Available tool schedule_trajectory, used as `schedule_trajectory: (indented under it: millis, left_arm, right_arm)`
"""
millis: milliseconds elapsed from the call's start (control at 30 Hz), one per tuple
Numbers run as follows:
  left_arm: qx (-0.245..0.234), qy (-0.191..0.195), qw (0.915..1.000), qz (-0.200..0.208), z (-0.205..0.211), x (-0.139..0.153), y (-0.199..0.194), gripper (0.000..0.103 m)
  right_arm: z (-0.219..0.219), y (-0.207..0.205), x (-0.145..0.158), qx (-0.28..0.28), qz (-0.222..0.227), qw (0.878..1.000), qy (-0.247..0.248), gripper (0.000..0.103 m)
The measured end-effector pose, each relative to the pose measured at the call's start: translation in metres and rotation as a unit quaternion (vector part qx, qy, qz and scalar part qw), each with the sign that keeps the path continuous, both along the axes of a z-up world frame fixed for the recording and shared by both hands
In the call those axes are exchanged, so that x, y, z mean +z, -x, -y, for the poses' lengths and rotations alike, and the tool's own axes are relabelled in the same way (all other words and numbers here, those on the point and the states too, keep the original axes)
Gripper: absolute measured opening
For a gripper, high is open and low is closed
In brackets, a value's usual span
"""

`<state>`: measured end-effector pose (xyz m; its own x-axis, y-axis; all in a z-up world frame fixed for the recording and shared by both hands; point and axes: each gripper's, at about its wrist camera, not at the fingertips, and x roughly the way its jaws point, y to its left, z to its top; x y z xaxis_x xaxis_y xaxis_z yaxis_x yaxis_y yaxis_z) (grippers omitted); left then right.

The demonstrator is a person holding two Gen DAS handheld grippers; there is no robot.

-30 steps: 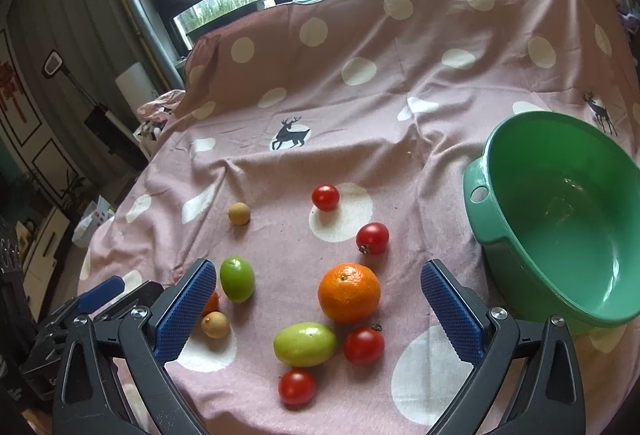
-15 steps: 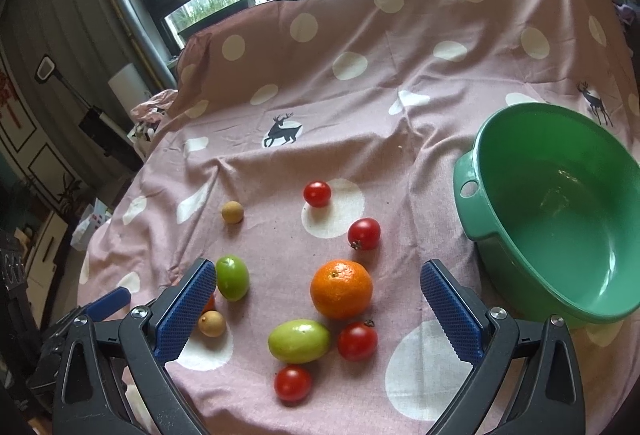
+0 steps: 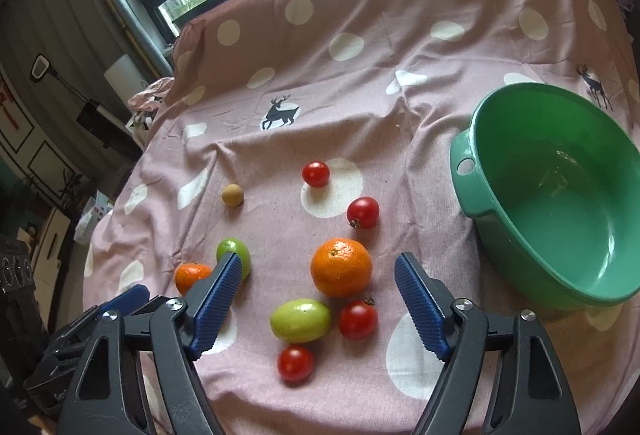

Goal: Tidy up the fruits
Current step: 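Move the right tool toward the green fruits near the large orange, then close the right tool on the pale green fruit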

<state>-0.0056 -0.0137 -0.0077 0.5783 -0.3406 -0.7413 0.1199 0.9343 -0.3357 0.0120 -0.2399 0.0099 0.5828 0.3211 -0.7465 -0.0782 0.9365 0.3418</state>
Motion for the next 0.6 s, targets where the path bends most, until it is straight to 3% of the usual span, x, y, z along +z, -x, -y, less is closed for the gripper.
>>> schedule_trajectory:
  millis: [133,300,367,600]
  left_arm:
    - [-0.005,-0.002,1.0,-0.007,0.0,-0.002,-0.001,0.069]
    - [0.003,0.007,0.9996,-0.029,-0.007,-0.01,-0.005,0.063]
    - [0.003,0.011,0.999,-0.043,-0.007,-0.013,-0.007,0.057]
    - [-0.056,0.041,0.9969,-0.036,0.023,-0.014,-0.004,0.053]
  right_arm:
    - [-0.001,-0.001,-0.003,0.009,-0.016,1.0,-0.011,0.063]
    - [-0.002,-0.003,-0.008,0.03,-0.04,0.997,-0.054,0.058]
    - [-0.005,-0.004,-0.01,0.039,-0.051,0.996,-0.065,0.056]
    - [-0.008,-0.01,-0.025,0.049,-0.085,0.992,-0.075,0.051]
